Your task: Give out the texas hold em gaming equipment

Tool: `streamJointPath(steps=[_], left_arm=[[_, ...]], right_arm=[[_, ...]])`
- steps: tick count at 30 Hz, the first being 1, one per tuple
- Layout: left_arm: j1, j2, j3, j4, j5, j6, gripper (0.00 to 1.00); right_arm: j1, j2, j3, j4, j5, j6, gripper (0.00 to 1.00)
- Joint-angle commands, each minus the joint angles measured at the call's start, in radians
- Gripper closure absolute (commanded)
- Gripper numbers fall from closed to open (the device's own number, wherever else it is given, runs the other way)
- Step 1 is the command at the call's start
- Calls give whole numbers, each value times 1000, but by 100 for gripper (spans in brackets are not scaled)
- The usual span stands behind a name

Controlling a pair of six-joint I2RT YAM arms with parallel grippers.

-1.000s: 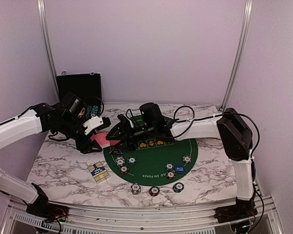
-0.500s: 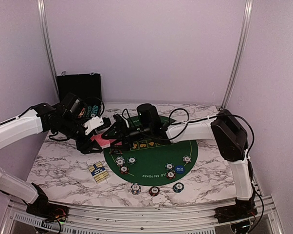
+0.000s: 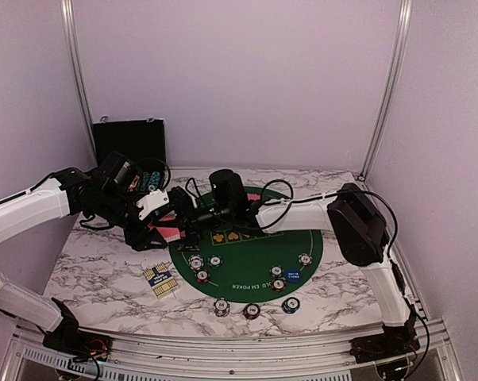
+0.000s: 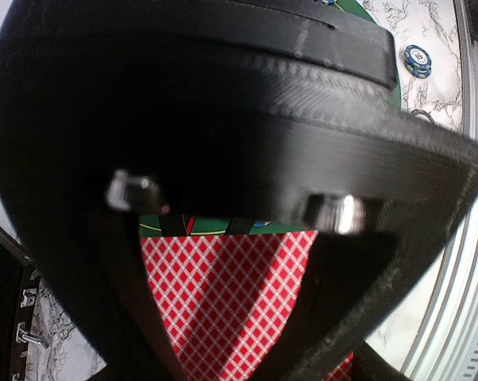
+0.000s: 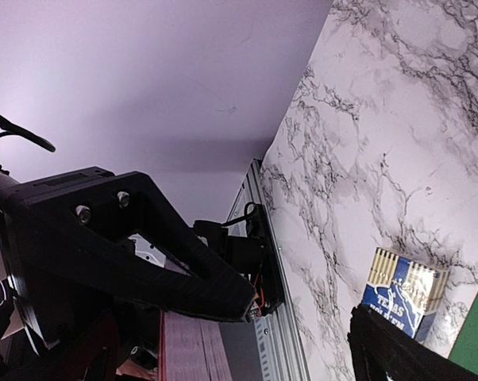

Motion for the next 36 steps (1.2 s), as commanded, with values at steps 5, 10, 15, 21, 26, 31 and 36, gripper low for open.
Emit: streamJointPath(steps=[5,10,15,21,26,31,36], left_arm=[[6,-4,29,-14,16,-2,92],[6,-7,29,-14,15,-2,92],[6,-10,29,-14,15,-2,92],[6,-11,27,-14,13,-2,93],[6,-10,27,-14,12,0,93],[6,-10,25,-15,13,-2,93],[6,-12,26,-14,12,-2,94]], right_arm=[[15,43,80,-40,-12,4,3],[12,46,88,-97,-13,-22,7],[-5,25,66,-123,-6,-36,15],[-25,-5,39,-127,-15,-46,27],[-34,-36,8,-130,-20,-58,36],[-45,-74,-41,-136,-20,-73,44],[-53,-116,-78,-129,-20,-78,52]])
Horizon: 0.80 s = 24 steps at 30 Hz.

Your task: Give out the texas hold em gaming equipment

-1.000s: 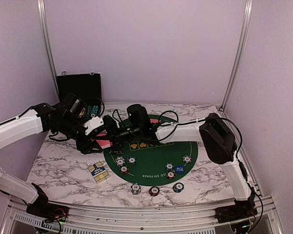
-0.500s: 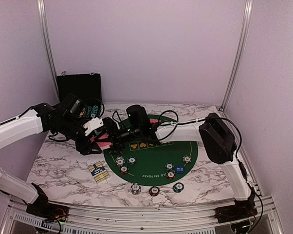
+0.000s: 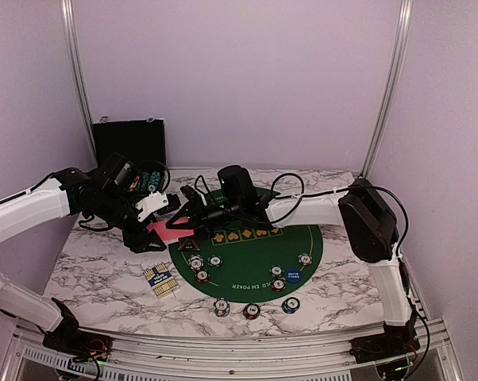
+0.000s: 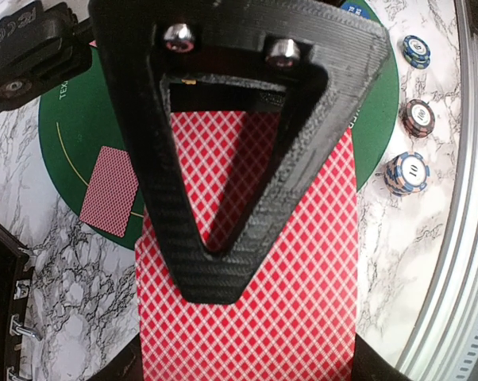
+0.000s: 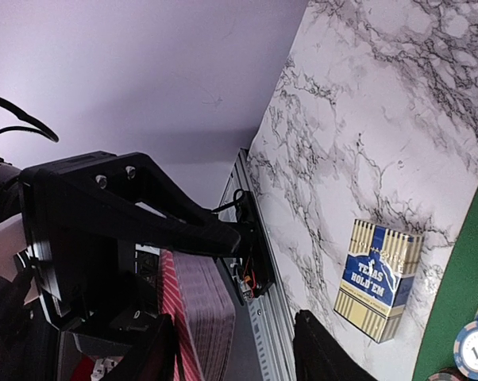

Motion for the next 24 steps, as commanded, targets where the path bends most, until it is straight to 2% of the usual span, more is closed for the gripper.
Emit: streamJointPath(steps=[1,7,12,17,24], left_arm=[[6,-10,26,15,17,-3,94],[6,-7,29,17,18,-2,94],[6,-9,27,16,19,-2,95],[5,-9,26,16,19,-2,95],[6,-8,27,15,18,0,96]], right_arm=[[-11,-61,-30,-25,6,-19,54],[-14,-92,-52,-33,5,-24,61],[-24,-113,-74,-50,1,-32,63],[-36,-137,-96,-59,-7,-30,57],[-49,-185,-157,-41,-26,-13,56]])
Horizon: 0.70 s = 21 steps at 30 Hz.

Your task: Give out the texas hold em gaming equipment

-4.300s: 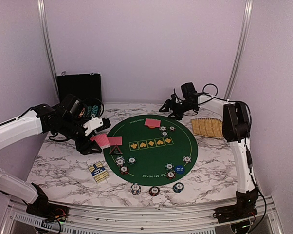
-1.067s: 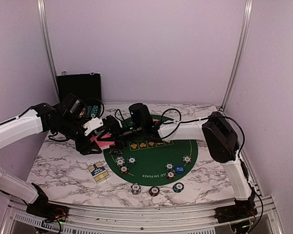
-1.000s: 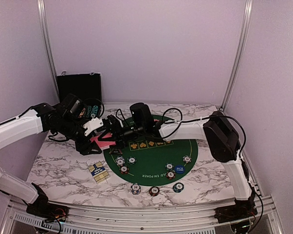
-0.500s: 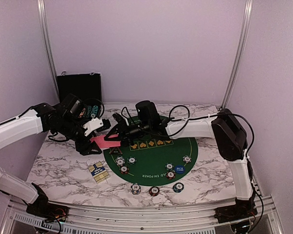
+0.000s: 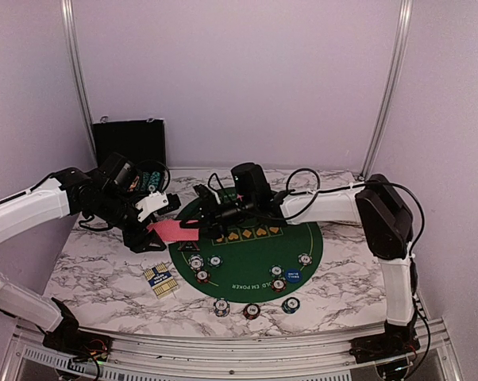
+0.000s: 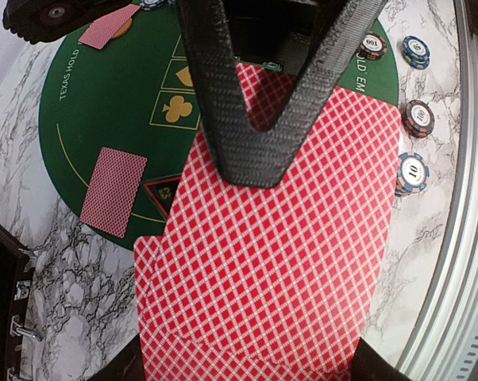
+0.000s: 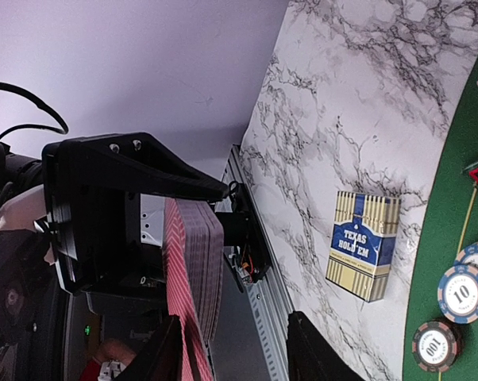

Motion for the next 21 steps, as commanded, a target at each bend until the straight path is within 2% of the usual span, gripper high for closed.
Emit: streamJointPath(steps=[1,17,21], left_arm=[[6,-8,26,16,17,-1,96],[6,-7,33,15,14,0,96],[6,-7,33,15,11,-1,97]], right_arm=[[-11,-76,-31,1,-19,1,56],[-7,-81,-46,32,-32,18,73],[-7,-83,-38,9,-40,0,87]])
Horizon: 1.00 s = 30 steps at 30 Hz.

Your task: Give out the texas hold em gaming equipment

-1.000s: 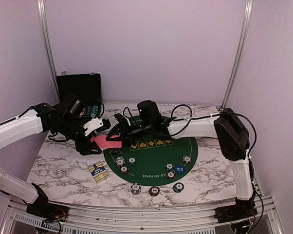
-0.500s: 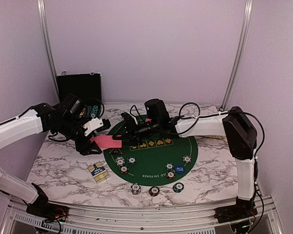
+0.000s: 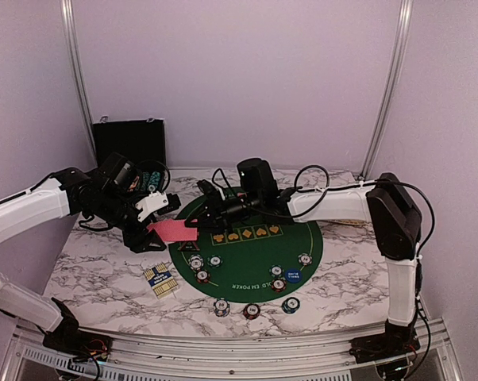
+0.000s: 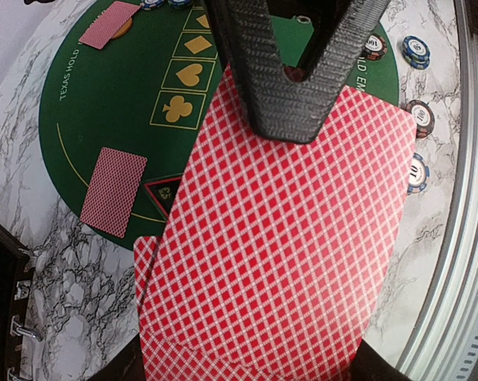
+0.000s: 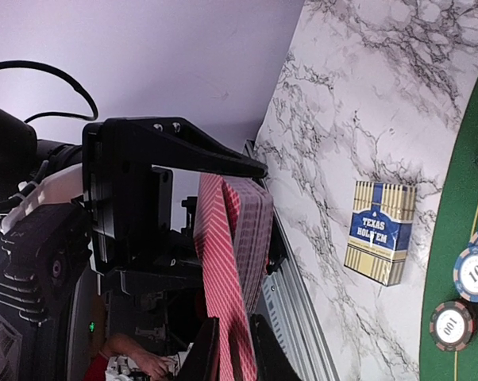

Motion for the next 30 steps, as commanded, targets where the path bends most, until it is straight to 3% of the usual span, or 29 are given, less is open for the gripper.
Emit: streamJointPath(steps=[1,4,11,19,30], left_arm=[[6,-7,33,15,11,-1,97],[6,-7,33,15,12,1,97],[6,-12,29,14,7,4,98],[6,-16,26,10,8,6,98],[7,-14,30,6,10,4,98]], right_arm=[[-1,-17,11,-8,-19,-22,92],[-16,-37,4,-41,-22,-47,100],[-92,-139,-77,-151,-28,-131,100],[-211,-254,-229,-428,-7,-346,100],[-270,-238,-350,-591,48,-523,100]])
